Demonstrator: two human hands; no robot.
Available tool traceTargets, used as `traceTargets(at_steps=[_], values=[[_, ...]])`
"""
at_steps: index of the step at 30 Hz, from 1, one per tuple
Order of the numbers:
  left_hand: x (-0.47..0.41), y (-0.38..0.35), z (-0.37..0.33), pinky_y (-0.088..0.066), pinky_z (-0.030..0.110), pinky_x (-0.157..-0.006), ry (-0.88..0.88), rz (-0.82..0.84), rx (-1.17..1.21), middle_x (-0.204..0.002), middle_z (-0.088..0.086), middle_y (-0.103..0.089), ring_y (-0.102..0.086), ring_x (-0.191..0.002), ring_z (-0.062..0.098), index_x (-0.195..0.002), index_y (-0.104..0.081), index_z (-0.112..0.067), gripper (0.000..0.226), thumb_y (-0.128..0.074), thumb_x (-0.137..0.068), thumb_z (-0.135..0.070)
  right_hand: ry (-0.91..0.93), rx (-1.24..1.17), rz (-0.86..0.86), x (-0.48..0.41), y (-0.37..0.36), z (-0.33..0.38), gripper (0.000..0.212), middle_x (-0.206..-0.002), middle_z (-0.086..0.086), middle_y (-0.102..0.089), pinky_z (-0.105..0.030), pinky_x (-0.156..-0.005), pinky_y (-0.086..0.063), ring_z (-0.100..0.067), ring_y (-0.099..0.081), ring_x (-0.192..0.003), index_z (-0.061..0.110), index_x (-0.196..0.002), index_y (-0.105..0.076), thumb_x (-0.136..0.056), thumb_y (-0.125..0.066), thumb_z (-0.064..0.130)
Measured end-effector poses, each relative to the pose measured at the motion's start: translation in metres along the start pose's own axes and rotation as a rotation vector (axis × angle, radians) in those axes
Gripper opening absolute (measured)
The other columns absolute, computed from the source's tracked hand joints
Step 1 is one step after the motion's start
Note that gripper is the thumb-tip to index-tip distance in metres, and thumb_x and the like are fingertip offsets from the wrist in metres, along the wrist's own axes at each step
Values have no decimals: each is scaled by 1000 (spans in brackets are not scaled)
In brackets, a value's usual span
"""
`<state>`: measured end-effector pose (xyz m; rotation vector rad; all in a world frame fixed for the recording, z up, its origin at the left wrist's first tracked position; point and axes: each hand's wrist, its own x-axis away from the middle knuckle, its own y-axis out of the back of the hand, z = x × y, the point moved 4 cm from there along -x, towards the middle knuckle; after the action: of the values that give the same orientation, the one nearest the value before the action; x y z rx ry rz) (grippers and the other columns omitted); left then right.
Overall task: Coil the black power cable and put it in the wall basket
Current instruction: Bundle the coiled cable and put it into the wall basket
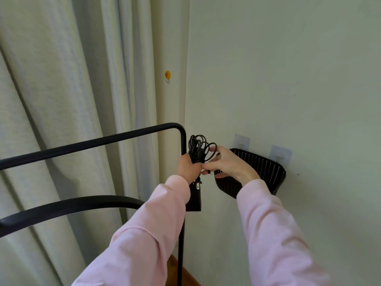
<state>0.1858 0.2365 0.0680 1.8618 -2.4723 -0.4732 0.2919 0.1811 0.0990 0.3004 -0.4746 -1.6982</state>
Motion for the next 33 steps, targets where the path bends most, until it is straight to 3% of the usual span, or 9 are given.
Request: traceTargets(at_steps=[5, 11, 16, 21, 24, 26, 27, 29, 33], values=[[2, 3, 0, -43, 26, -52, 36, 15, 62, -63, 4, -53, -50, -53, 17, -71, -52, -12, 19, -50, -80, 5, 107, -13, -62, -3, 1, 1, 41, -81, -2, -62, -32, -76, -45, -12, -59, -71, 20, -111, -47, -79, -70, 10], [3, 7, -1, -44, 24, -48, 63, -24, 109, -63, 5, -52, -51, -53, 15, -85, -53, -6, 11, -51, -81, 4, 206, -42, -148, -3, 9, -7, 22, -49, 3, -55, -20, -68, -42, -5, -52, -50, 12, -91, -60, -77, -63, -5], [2, 9, -3, -46, 22, -41, 95, -69, 160, -63, 7, -53, -50, -52, 15, -85, -55, -5, 7, -54, -81, 2, 249, -789, -203, -3, 13, -16, 32, -36, 8, -32, -31, -75, -50, -10, -34, -38, 8, -80, -54, -78, -38, -20], [2, 4, -6, -47, 24, -49, 104, -98, 200, -65, 6, -54, -52, -55, 15, -95, -55, -2, 14, -55, -81, 1, 96, -1433, -120, -4, 5, -24, 24, -43, 3, -39, -17, -39, -39, -7, -32, -34, 11, -72, -44, -86, -36, -8], [4, 1, -8, -46, 24, -52, 83, -115, 222, -66, 4, -54, -53, -56, 15, -91, -53, -5, 11, -53, -82, 2, 77, -1665, -45, -3, -1, -26, 29, -76, -15, -60, -13, -36, -39, -9, -44, -38, 3, -89, -48, -73, -38, -19], [6, -1, -10, -46, 24, -53, 63, -129, 231, -67, 3, -55, -54, -58, 15, -91, -54, -7, 12, -53, -83, 1, 110, -1739, -10, -3, -4, -25, 62, -97, -26, -59, -15, -39, -48, -16, -60, -47, -8, -109, -47, -52, -49, -31], [7, -1, -11, -46, 23, -53, 54, -135, 223, -67, 2, -55, -54, -58, 14, -92, -54, -8, 12, -53, -83, 0, 110, -1745, -3, -3, -5, -25, 75, -101, -30, -57, -16, -42, -51, -20, -65, -55, -9, -124, -42, -54, -50, -33], [9, -2, -12, -46, 22, -53, 30, -141, 205, -67, 2, -56, -54, -59, 13, -95, -53, -8, 14, -53, -83, -1, 89, -1681, -43, -4, -5, -24, 80, -103, -33, -56, -17, -45, -53, -23, -66, -70, 8, -147, -21, -78, -37, -27], [12, -4, -12, -47, 23, -56, 3, -135, 211, -68, 1, -56, -54, -59, 13, -96, -54, -9, 15, -53, -83, -1, 142, -1488, -61, -3, -4, -14, 87, -105, -29, -58, -20, -63, -57, -17, -70, -65, 24, -152, -9, -82, -31, -24]])
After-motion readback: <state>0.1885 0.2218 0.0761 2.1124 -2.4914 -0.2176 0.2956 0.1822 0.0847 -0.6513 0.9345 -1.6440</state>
